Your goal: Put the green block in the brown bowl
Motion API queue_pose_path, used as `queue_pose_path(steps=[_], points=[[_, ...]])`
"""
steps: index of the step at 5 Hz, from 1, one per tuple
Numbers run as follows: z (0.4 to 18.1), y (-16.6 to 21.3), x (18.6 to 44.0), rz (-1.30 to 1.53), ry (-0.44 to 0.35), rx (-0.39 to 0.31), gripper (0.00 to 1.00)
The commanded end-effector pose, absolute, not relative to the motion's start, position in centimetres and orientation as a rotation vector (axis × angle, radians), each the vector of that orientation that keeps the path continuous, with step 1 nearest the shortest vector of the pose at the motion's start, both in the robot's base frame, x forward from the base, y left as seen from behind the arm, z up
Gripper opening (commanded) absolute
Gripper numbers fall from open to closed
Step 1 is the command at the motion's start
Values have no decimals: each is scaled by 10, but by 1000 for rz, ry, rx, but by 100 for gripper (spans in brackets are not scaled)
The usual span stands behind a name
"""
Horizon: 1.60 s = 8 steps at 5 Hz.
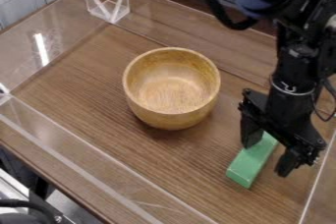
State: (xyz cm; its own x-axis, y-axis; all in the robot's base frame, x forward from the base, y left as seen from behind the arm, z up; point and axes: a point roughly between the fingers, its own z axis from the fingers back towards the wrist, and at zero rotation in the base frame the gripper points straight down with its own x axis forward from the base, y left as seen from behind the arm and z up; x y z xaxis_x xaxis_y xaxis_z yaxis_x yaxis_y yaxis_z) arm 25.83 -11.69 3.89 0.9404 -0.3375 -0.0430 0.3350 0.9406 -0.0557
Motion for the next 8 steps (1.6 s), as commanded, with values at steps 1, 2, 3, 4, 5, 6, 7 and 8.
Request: queue_pose_path(steps=[1,2,3,4,5,6,7,8], points=[[55,-118,272,-340,-4,-67,100],[55,-116,274,-341,-5,-73,100],[55,-115,275,-343,-3,-79,100],[55,-116,275,-345,0,-86,100],[55,-117,276,-348,2,-93,100],[57,-116,275,-350,5,-98,100],[48,-115,273,-352,4,-99,100],[40,-114,271,-352,4,-101,100]])
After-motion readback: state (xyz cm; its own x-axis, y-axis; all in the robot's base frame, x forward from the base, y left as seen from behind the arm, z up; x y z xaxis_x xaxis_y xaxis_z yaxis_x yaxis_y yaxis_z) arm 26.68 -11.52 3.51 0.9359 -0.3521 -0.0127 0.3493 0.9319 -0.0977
